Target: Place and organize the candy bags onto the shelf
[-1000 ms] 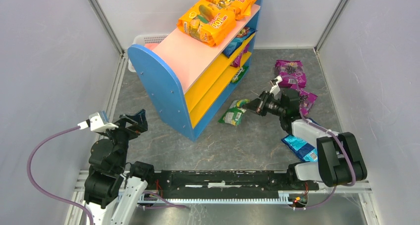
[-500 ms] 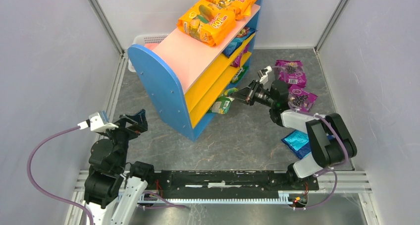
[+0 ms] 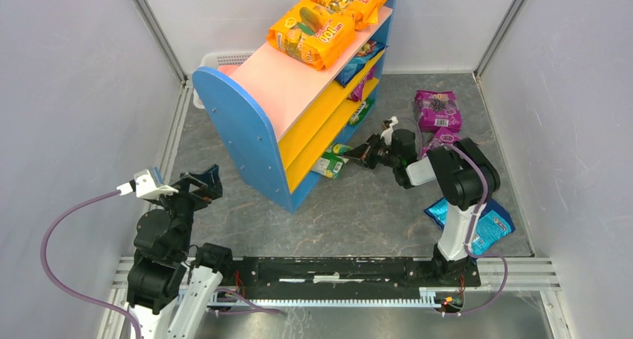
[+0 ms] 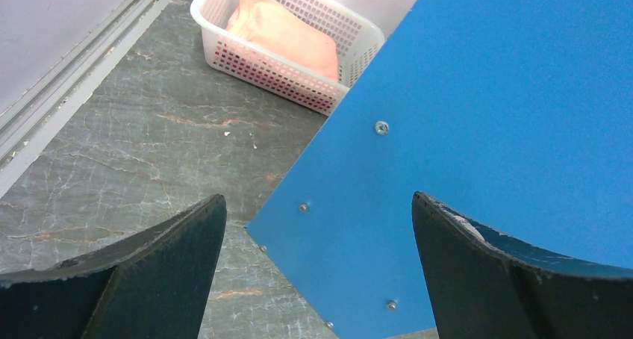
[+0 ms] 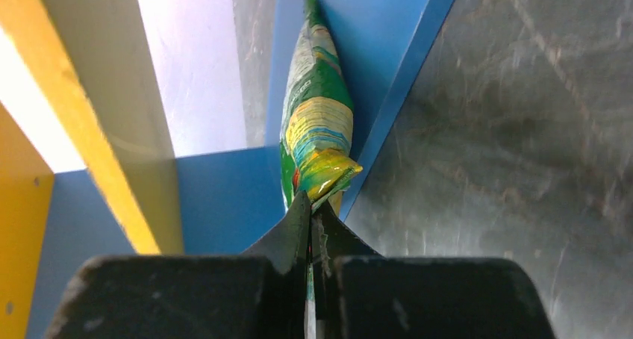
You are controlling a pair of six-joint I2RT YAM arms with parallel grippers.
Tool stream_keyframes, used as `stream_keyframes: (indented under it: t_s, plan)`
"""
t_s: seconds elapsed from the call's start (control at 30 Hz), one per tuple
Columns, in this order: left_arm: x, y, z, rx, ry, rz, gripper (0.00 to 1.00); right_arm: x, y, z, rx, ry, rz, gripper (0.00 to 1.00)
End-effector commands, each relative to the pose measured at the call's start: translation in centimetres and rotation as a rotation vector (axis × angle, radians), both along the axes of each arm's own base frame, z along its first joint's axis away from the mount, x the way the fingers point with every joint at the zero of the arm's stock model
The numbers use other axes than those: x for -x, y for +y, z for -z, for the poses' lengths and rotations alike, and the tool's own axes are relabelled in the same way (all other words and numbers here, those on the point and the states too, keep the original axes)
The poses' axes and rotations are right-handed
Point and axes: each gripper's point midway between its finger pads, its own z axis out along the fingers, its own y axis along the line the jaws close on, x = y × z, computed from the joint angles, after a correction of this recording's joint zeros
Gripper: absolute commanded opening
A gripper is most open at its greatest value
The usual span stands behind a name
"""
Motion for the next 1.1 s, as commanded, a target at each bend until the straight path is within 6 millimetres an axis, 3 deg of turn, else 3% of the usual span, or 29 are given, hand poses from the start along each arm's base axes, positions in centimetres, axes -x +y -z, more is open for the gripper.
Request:
stream_keyframes:
  t_s: [0.0,0.2,0.37,0.63,0.9,1.07]
  plan:
    - [-0.5,0.3,-0.7,-0.025,-0.02,-0.015,1.0,-4.8,0.4,-2.0,0.027,-0.141,0.071,0.0]
    - [-0.6,0.5,-0.7,-0.028,-0.015,-0.028,1.0,-8.8,0.4,-0.8,0.092,-0.134,0.135,0.0]
    - [-0.7,0.7,-0.6,-0.029,-0.011,-0.042,1.0,-10.6,0.9,0.3,0.1,-0.117,0.145,0.0]
    - [-0.7,0.8,-0.7,-0.028,-0.013,-0.049,1.0,-11.7,0.8,1.3,0.133,-0.112,0.141,0.0]
    - [-0.7,0.8,-0.7,-0.029,-0.014,-0.046,1.0,-11.5,0.1,1.7,0.189,-0.104,0.128,0.01]
    - [-0.6,0.8,-0.8,-0.028,-0.02,-0.043,1.0,-11.2,0.3,0.1,0.199,-0.136,0.078,0.23]
